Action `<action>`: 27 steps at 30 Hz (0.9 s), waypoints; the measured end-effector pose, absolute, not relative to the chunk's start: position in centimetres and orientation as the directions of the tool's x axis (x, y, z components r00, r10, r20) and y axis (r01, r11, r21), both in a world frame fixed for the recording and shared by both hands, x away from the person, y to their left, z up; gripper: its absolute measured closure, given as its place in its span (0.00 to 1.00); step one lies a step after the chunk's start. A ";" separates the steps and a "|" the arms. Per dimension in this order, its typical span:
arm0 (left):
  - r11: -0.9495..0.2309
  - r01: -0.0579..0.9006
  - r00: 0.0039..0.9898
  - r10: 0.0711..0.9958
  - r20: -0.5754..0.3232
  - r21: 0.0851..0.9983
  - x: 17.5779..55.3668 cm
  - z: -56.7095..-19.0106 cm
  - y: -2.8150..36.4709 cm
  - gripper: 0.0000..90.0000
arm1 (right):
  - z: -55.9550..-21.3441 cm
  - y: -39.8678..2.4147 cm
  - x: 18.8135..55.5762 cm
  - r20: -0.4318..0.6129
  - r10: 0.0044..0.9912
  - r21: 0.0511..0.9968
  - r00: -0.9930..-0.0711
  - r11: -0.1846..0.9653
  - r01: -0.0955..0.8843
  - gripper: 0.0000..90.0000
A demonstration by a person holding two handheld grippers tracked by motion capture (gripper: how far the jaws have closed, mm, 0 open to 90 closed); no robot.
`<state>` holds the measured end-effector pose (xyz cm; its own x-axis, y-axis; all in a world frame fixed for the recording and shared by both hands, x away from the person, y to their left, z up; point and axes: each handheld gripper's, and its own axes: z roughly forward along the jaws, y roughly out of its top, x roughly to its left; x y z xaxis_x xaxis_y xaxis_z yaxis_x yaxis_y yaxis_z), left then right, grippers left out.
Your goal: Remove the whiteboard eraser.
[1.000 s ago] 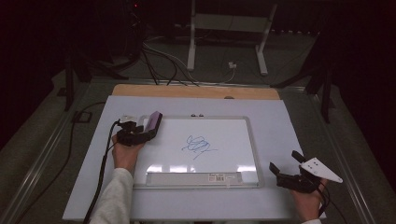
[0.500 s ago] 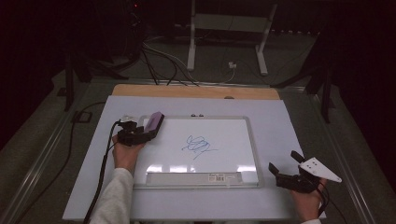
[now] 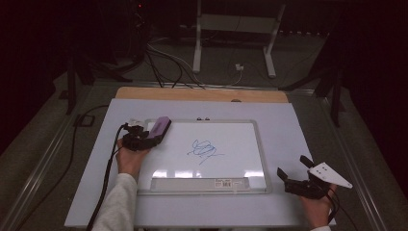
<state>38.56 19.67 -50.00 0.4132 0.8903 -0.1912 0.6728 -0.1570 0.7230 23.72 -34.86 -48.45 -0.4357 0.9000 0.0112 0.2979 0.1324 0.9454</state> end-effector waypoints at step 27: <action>-0.219 0.588 0.542 0.821 -0.178 0.779 37.4 -47.3 16.0 0.45 | -48.5 -34.8 23.8 0.009 0.900 0.944 -0.435 0.135 0.300 0.00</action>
<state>37.40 15.97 -47.32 0.5419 0.8215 -0.1776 0.5875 -0.2191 0.7790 23.78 -34.79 -48.52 -0.4351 0.9003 0.0089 0.2996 0.1354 0.9444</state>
